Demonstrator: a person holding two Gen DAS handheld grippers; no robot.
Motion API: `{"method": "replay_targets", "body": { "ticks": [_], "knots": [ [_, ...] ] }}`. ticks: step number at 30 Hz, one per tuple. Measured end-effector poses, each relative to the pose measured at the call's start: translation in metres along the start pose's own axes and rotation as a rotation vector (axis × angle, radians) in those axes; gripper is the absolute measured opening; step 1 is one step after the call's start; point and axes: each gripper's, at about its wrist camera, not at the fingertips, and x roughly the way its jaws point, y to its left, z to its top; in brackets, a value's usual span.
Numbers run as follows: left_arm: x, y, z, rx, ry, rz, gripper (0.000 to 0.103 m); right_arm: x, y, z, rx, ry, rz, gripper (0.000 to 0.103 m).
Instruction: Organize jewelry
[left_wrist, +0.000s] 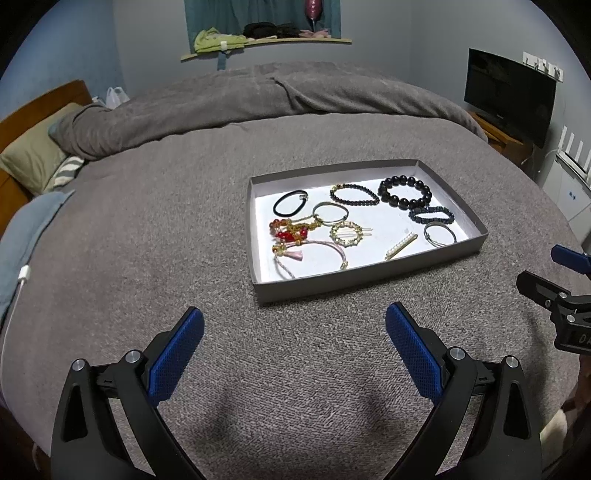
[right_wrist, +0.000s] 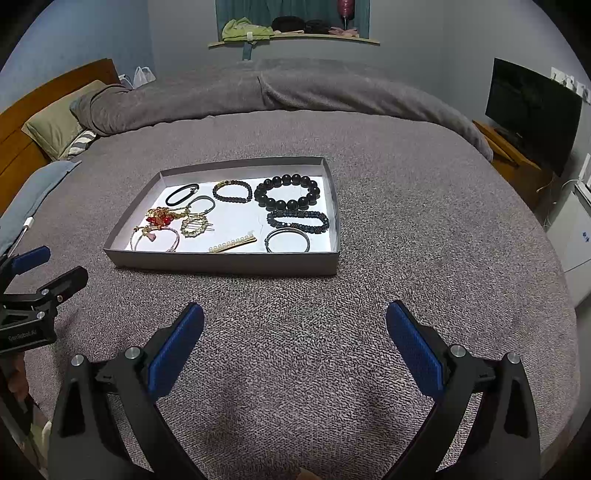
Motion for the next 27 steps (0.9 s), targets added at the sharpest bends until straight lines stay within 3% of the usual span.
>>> {"method": "replay_targets", "body": {
  "ticks": [27],
  "knots": [
    [0.0015, -0.0017, -0.0014, 0.018, -0.006, 0.025, 0.098, 0.0044, -0.0016, -0.0029, -0.001, 0.011, -0.002, 0.097]
  ]
}}
